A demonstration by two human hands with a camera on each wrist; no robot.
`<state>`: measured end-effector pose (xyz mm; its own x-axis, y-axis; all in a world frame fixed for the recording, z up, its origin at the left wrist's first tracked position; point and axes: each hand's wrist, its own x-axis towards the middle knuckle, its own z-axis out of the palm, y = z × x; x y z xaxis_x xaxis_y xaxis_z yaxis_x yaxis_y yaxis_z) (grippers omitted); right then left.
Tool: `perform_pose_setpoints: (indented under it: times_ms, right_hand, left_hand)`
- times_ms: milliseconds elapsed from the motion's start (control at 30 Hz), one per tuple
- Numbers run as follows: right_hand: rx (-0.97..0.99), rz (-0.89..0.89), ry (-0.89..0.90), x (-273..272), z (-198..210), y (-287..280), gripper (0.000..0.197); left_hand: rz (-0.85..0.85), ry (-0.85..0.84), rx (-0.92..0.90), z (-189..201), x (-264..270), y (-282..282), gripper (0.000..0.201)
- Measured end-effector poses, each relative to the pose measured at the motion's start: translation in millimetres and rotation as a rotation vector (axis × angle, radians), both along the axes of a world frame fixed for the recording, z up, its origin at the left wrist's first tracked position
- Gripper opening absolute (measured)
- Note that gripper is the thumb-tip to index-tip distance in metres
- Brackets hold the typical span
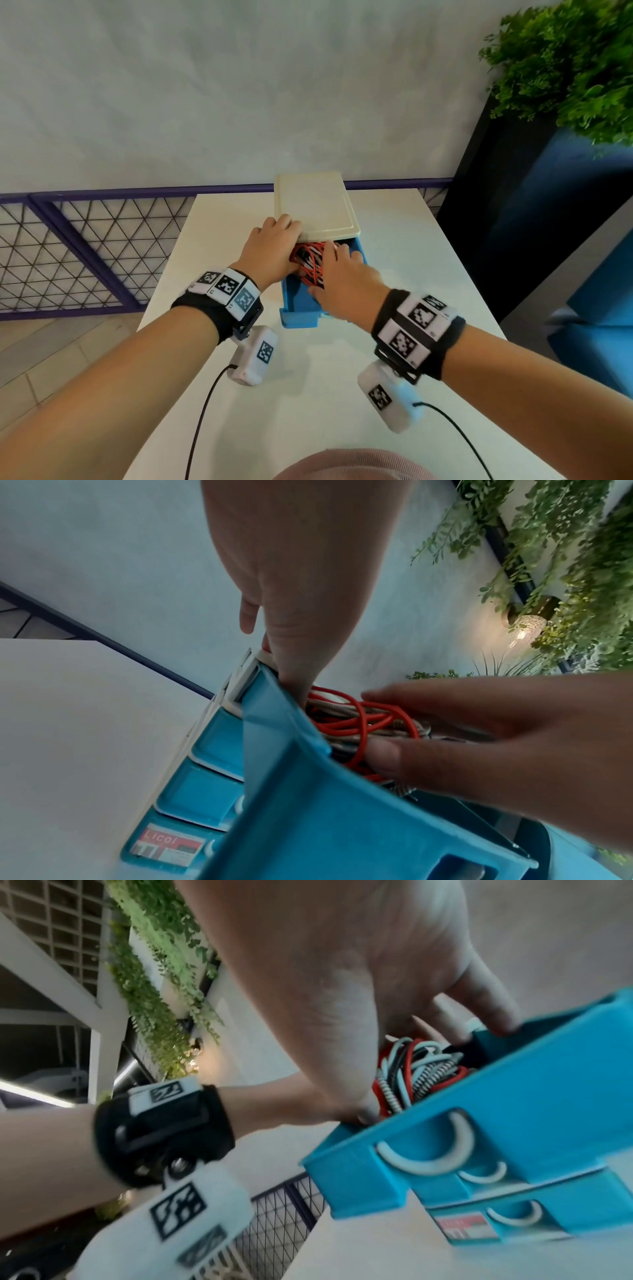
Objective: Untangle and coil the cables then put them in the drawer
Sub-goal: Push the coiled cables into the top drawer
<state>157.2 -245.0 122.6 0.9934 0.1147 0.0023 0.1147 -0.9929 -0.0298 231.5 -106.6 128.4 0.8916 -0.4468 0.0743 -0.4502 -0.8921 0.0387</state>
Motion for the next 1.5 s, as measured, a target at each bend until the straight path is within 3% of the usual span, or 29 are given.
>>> perform_pose_setpoints:
  times_ms: [100, 233, 633, 700, 833, 900, 1000, 1200, 1500]
  right_hand:
    - [-0.076, 0.213, -0.066, -9.7, -16.1, -10.3, 0.072]
    - [-0.119, 0.375, -0.002, -8.3, -26.1, -11.7, 0.064]
    - [-0.092, 0.269, 0.045, 27.0, -23.6, 3.8, 0.058]
    - [-0.035, 0.236, 0.064, 34.4, -33.2, 10.6, 0.06]
    - [0.072, 0.285, 0.067, 29.3, -26.3, 2.3, 0.066]
    - [0.19, 0.341, 0.044, 20.0, -16.3, -9.6, 0.061]
    - [0.2, 0.452, -0.009, 3.0, -8.5, -24.8, 0.041]
    - [0.215, 0.494, 0.053, -10.5, -10.2, -29.0, 0.046]
    - [0.258, 0.431, 0.16, 12.9, -15.6, -24.9, 0.044]
  left_hand:
    - [0.002, -0.027, -0.013, -0.5, 1.8, -1.2, 0.044]
    - [-0.007, -0.026, -0.048, -3.4, 2.3, -2.2, 0.042]
    - [-0.023, 0.222, -0.153, 6.1, 1.1, 12.6, 0.066]
    - [-0.041, 0.278, -0.147, 12.2, 0.6, 15.6, 0.076]
    - [-0.056, 0.573, 0.056, 29.9, -7.6, 17.5, 0.124]
    - [-0.039, 0.644, 0.178, 28.6, -13.0, 13.8, 0.139]
    - [-0.023, 0.62, 0.25, 18.5, -19.0, 5.4, 0.151]
    - [-0.013, 0.55, 0.242, 18.0, -21.8, 3.0, 0.152]
    - [-0.038, 0.37, 0.193, 26.3, -13.9, 6.1, 0.125]
